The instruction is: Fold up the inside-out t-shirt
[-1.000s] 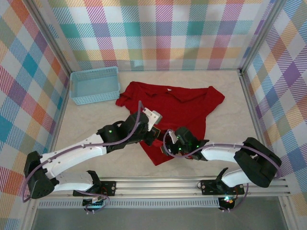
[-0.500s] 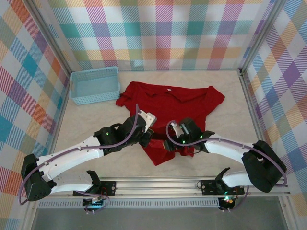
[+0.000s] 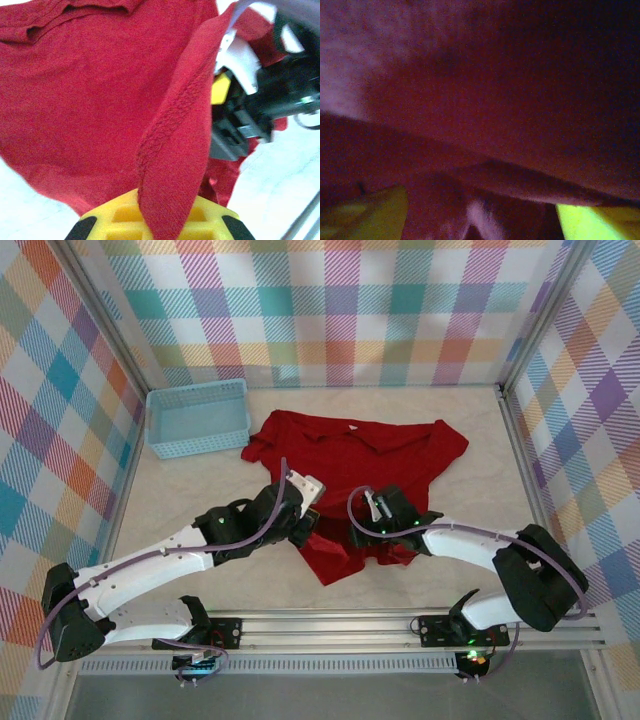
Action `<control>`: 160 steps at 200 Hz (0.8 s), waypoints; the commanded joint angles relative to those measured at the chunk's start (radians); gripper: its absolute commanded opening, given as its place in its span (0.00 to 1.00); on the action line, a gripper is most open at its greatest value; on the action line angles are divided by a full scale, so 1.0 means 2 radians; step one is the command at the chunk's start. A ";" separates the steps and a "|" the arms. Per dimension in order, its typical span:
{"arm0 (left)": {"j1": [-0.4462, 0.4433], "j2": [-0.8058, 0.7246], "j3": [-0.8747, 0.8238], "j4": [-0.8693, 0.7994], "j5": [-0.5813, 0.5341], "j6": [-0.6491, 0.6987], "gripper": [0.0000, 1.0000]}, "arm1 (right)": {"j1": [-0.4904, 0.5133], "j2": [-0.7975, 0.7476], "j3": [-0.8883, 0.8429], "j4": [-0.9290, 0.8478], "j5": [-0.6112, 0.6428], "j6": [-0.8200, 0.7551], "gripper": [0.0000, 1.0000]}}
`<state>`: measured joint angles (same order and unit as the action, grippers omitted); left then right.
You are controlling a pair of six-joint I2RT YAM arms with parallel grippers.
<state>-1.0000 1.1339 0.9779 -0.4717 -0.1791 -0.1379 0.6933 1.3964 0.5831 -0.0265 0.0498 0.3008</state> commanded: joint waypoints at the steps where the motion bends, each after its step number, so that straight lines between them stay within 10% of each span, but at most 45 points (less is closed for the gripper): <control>1: -0.005 -0.003 0.048 0.016 0.041 -0.023 0.00 | 0.022 0.009 0.009 0.077 0.049 0.004 0.77; 83: -0.006 0.093 0.226 -0.016 0.047 -0.052 0.00 | 0.094 0.046 -0.045 0.357 0.158 -0.049 0.69; 160: 0.004 0.141 0.298 -0.079 0.000 -0.038 0.00 | 0.130 -0.052 -0.006 0.235 0.120 -0.073 0.70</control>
<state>-0.9997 1.3926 1.5154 -0.5648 -0.1310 -0.2199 0.9123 1.3361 0.5182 0.5190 0.3199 0.1837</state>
